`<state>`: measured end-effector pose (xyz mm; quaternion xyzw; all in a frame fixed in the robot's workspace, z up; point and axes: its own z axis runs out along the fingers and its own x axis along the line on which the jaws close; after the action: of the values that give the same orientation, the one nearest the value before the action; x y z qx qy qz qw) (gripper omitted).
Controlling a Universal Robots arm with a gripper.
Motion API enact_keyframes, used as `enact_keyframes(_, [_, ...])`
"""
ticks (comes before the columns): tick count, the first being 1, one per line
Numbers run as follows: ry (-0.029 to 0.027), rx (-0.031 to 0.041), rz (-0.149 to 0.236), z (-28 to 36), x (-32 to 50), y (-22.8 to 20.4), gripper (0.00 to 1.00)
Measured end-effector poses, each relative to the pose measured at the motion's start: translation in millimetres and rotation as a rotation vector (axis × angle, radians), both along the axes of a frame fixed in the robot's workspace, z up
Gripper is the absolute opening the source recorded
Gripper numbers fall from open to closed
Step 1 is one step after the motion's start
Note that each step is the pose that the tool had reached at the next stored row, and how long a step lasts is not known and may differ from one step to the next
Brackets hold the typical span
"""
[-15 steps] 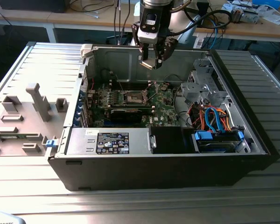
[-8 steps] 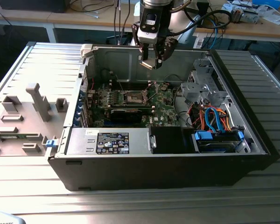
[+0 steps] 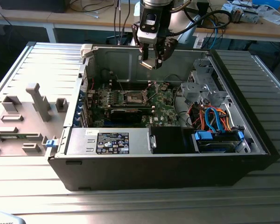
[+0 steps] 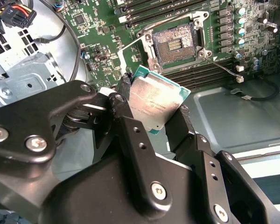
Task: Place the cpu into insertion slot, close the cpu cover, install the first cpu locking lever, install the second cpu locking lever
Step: 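Place the cpu into insertion slot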
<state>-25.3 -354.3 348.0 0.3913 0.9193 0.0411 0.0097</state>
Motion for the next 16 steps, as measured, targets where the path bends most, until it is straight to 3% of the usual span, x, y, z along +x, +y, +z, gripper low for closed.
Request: enact_keyframes(16, [0.0000, 0.0000, -0.007, -0.2, 0.0, 0.0, 0.55])
